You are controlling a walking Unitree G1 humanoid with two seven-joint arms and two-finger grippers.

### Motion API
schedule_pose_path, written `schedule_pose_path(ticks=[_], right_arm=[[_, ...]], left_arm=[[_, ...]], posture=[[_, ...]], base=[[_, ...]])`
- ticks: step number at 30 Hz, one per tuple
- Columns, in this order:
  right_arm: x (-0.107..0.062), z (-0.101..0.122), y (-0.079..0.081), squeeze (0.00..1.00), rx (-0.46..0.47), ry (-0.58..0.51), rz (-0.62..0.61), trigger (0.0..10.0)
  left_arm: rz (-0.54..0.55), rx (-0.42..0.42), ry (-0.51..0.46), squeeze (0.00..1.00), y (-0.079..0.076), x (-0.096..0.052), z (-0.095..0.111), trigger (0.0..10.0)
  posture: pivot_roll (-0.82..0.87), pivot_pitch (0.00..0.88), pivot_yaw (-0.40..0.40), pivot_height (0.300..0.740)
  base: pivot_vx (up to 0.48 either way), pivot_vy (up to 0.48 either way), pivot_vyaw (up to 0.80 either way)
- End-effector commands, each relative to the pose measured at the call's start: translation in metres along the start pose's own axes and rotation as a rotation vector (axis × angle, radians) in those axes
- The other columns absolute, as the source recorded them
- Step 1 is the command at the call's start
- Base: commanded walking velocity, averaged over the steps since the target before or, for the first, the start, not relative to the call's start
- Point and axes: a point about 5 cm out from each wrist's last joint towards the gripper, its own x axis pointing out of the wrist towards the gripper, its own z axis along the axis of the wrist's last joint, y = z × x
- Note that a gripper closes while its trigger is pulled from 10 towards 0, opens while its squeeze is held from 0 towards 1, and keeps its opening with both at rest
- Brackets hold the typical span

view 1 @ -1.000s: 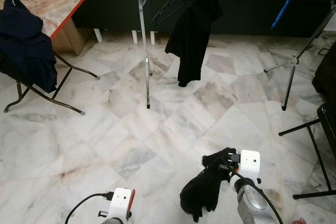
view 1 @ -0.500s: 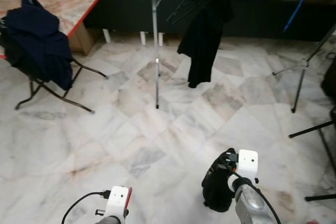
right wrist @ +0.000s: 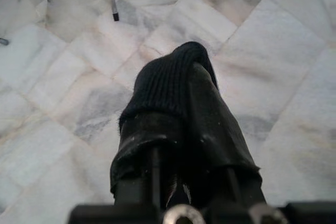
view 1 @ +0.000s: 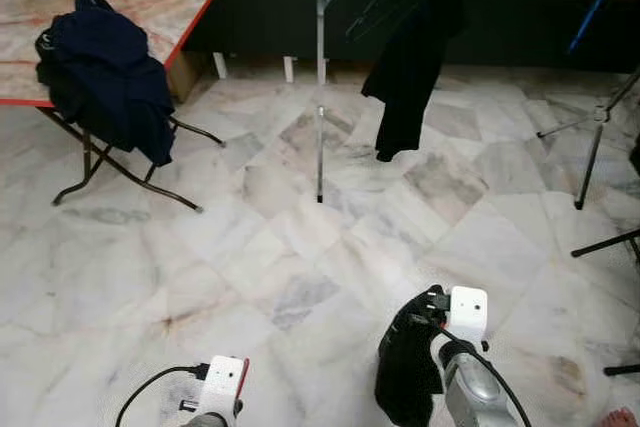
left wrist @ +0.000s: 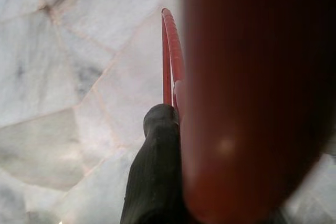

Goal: Hang hanger

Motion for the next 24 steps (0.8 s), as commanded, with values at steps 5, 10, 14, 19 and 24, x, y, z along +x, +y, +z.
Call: schedule_pose_path(ticks=[5,10,14,19,24], right_arm=[[0.014,0.027,0.001,0.00,-0.055,-0.045,0.001,10.0],[0.032,0.074,0.008,0.00,-0.111,-0.139,0.018,10.0],[0.037,0.094,0.014,0.00,-0.125,-0.185,0.033,10.0],[0.042,0.108,0.024,0.00,-0.311,-0.190,0.056,10.0],[0.045,0.103,0.025,0.00,-0.429,-0.102,0.077,10.0]], left_arm=[[0.026,0.038,-0.017,0.00,0.002,-0.002,-0.005,10.0],[0.083,0.035,-0.164,0.00,0.053,-0.011,-0.001,10.0],[0.090,0.061,-0.281,0.00,0.078,-0.018,0.016,10.0],[-0.023,0.149,-0.485,0.00,0.073,-0.024,0.070,10.0],[-0.291,0.324,-0.461,0.00,0.061,-0.036,0.083,10.0]], posture=[[0.01,0.159,0.012,0.740],[0.01,0.155,0.003,0.740],[0.02,0.155,-0.001,0.740],[0.02,0.160,-0.003,0.740],[0.02,0.169,-0.002,0.740]], base=[[0.000,0.000,0.00],[0.000,0.000,0.00],[0.000,0.000,0.00],[0.000,0.000,0.00],[0.000,0.000,0.00]])
